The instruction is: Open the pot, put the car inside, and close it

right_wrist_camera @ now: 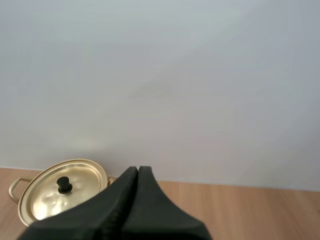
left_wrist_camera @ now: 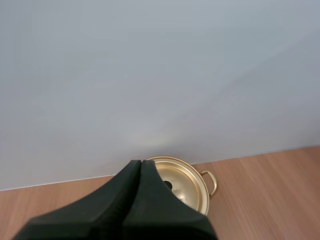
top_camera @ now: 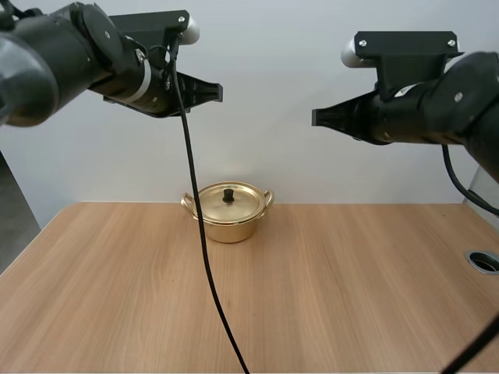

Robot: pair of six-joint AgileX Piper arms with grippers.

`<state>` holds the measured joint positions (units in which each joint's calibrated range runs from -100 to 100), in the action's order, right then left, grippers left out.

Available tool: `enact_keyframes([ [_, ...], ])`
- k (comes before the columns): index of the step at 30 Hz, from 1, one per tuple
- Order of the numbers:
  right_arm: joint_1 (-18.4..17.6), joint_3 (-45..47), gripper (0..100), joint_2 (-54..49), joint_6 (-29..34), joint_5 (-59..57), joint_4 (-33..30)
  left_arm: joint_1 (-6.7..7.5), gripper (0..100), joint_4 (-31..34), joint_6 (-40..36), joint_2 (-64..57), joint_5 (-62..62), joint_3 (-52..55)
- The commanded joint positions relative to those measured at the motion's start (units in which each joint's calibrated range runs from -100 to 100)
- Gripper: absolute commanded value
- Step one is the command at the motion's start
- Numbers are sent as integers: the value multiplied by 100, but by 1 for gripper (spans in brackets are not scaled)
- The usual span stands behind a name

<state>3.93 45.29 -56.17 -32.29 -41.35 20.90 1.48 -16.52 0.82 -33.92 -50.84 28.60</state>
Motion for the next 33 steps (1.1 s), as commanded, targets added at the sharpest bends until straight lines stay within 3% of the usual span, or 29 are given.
enact_keyframes([
  [1, -1, 1154, 0, -1078, -114, 1717, -96, 2, 0, 270, -478, -1013, 2969, 1851],
  [5, -1, 1919, 0, -1535, -166, 1944, -95, 2, 0, 531, -408, -1992, 3831, 2963],
  [10, -1, 2674, 0, -1981, -181, 1157, -123, 2, 0, 1177, -401, -3293, 4627, 4470],
  [16, -1, 3515, 0, -2786, -349, 1298, -109, 2, 0, 1152, -504, -5187, 6596, 6487],
  [21, -1, 4089, 0, -3541, -381, 1235, -140, -60, 0, 893, -504, -5874, 5871, 7140],
  [27, -1, 4497, 0, -4118, -420, 1187, -114, -61, 0, 903, -470, -6608, 4246, 7140],
  [33, -1, 4855, 0, -4185, -472, 1234, -115, -61, 0, 903, -470, -6608, 4359, 7140],
])
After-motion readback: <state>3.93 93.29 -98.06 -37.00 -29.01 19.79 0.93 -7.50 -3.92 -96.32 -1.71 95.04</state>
